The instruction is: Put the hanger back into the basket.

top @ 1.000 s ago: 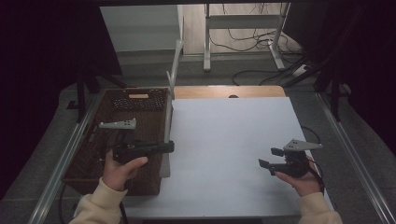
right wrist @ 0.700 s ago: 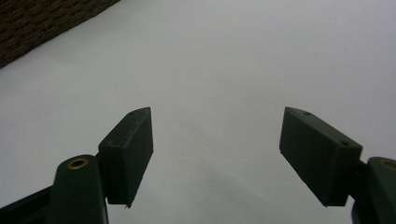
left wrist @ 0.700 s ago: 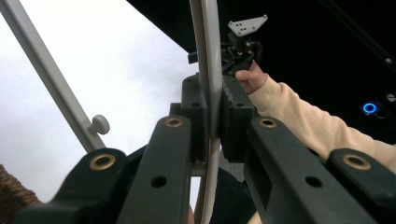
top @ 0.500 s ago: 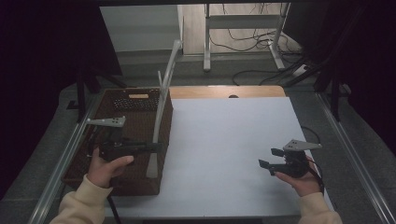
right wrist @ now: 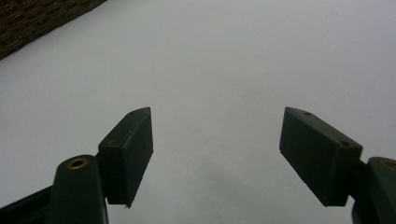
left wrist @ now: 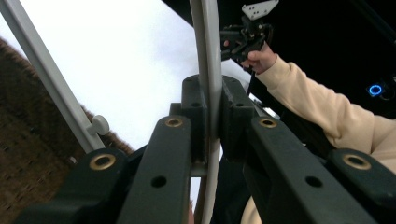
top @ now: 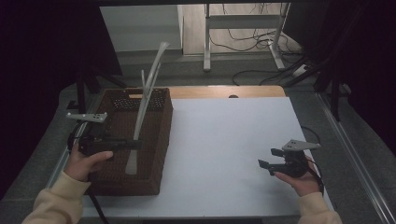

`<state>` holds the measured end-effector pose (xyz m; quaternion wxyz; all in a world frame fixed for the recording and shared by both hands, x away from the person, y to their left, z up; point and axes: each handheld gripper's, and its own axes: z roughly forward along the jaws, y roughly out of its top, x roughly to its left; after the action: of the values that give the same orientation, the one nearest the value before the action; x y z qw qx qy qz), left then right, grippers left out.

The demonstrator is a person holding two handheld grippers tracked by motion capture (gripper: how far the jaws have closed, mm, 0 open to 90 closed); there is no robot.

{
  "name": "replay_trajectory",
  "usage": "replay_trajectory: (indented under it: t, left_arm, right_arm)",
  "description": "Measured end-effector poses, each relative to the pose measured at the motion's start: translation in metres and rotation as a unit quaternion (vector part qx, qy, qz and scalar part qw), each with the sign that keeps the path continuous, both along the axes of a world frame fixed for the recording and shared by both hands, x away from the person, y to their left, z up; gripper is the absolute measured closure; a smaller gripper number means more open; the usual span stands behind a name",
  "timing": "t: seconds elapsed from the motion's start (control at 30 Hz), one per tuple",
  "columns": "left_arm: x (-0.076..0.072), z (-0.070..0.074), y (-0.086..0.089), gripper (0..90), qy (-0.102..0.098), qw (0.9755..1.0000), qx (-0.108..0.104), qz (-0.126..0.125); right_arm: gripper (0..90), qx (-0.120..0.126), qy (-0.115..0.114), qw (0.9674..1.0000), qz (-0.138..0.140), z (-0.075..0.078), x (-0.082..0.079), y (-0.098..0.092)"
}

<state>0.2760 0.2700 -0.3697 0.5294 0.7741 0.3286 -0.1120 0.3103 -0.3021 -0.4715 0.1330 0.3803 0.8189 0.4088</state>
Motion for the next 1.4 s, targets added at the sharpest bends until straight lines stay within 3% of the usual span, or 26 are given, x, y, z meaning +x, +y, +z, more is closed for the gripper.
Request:
replay_trajectory:
  t: [0.13, 0.33, 0.63, 1.0, 1.4]
  left_arm:
    - [0.003, -0.004, 0.009, 81.9, 0.003, 0.9999, 0.012, -0.003]
    - [0.005, -0.009, 0.018, 81.9, 0.004, 1.0000, 0.007, 0.001]
    - [0.010, -0.017, 0.028, 81.9, 0.015, 0.9998, 0.016, 0.005]
    - [0.014, -0.023, 0.051, 82.0, 0.020, 0.9991, 0.038, 0.005]
    - [0.016, -0.036, 0.070, 82.0, 0.026, 0.9949, 0.097, -0.009]
  right_arm:
    - [25.7, -0.002, -0.001, 1.0000, 0.000, -0.001, 0.000, 0.000]
    - [25.7, -0.003, 0.000, 1.0000, 0.000, -0.001, 0.001, 0.000]
    - [25.7, -0.003, -0.001, 1.0000, 0.000, -0.001, 0.001, 0.000]
    - [25.7, -0.004, -0.001, 1.0000, -0.001, -0.001, 0.001, 0.000]
    - [25.7, -0.006, 0.000, 1.0000, -0.001, -0.002, 0.001, 0.001]
